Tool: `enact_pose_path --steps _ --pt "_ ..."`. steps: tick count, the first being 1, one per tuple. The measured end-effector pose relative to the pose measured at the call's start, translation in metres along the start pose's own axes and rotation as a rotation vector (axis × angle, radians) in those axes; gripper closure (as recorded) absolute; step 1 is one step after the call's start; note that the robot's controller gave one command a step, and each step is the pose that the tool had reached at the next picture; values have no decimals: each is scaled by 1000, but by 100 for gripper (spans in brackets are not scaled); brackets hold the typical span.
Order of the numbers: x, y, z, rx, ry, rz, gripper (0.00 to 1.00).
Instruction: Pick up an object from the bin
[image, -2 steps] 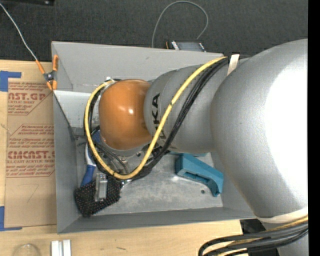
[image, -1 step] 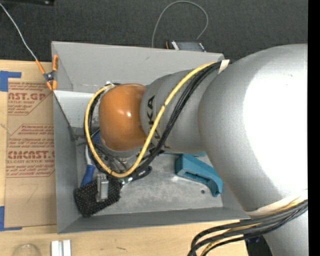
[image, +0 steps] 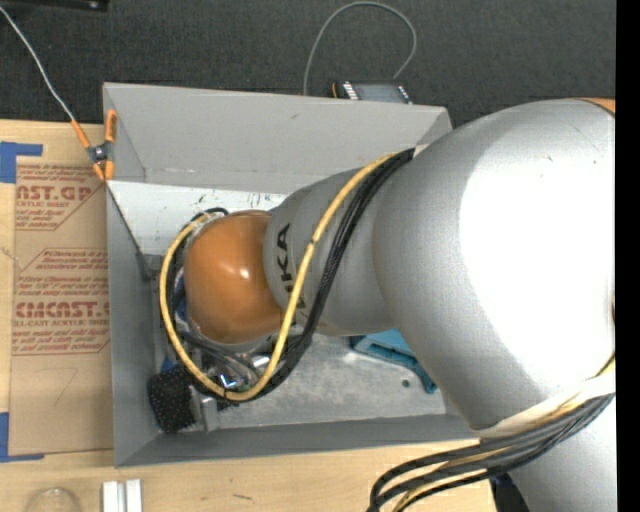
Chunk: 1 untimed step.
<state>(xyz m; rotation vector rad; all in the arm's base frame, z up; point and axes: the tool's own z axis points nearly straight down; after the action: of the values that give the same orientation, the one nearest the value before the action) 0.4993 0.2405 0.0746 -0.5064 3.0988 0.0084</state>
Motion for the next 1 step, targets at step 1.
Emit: enact_pose_path --steps 1 --pt "7 8 0 0 -8 -124 0"
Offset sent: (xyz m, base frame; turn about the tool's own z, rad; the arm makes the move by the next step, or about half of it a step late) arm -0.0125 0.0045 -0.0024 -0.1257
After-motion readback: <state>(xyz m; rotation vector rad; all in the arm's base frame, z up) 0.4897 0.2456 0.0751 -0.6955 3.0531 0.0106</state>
